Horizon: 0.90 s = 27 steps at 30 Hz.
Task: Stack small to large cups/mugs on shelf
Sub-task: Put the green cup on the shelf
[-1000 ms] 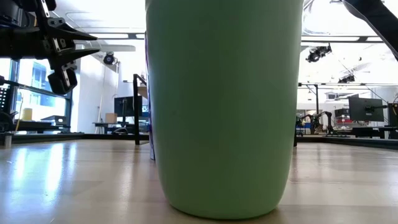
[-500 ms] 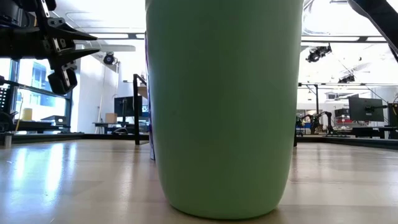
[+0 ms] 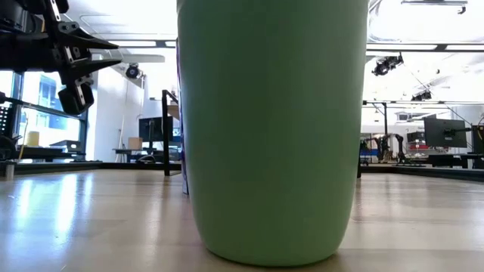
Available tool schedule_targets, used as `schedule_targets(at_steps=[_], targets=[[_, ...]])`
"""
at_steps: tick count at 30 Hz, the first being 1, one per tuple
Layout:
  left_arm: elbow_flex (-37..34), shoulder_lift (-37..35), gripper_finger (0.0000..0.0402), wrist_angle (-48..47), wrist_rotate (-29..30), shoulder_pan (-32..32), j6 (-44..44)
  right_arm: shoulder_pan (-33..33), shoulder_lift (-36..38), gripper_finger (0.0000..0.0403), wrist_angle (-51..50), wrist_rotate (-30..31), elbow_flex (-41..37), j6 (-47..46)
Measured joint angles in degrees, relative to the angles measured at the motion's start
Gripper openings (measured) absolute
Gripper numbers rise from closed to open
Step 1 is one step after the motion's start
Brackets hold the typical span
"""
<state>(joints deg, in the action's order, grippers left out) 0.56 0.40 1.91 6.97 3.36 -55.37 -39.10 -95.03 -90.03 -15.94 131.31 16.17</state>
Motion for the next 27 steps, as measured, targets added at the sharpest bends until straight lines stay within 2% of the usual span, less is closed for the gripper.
schedule_targets(at_steps=[9,14,17,22,27], targets=[[0.0,0.0,0.0083,-0.4,-3.2,0.0,0.0,12.0,9.5,0.0200,0.0,-4.2,-0.1,-9.5],[0.0,0.0,0.0083,-0.9,-5.5,0.0,0.0,21.2,12.8,0.0200,0.0,-3.6,-0.1,-18.4],[0.0,0.0,0.0083,-1.2,-6.9,0.0,0.0,27.4,13.8,0.0200,0.1,-1.1,-0.7,-23.8],[0.0,0.0,0.0083,-1.1,-10.0,0.0,-0.4,37.1,15.5,0.0200,0.7,2.5,-6.9,-31.6],[0.0,0.0,0.0083,0.1,-15.3,0.0,-1.6,45.5,17.1,0.0200,8.2,3.9,-18.9,-37.0]])
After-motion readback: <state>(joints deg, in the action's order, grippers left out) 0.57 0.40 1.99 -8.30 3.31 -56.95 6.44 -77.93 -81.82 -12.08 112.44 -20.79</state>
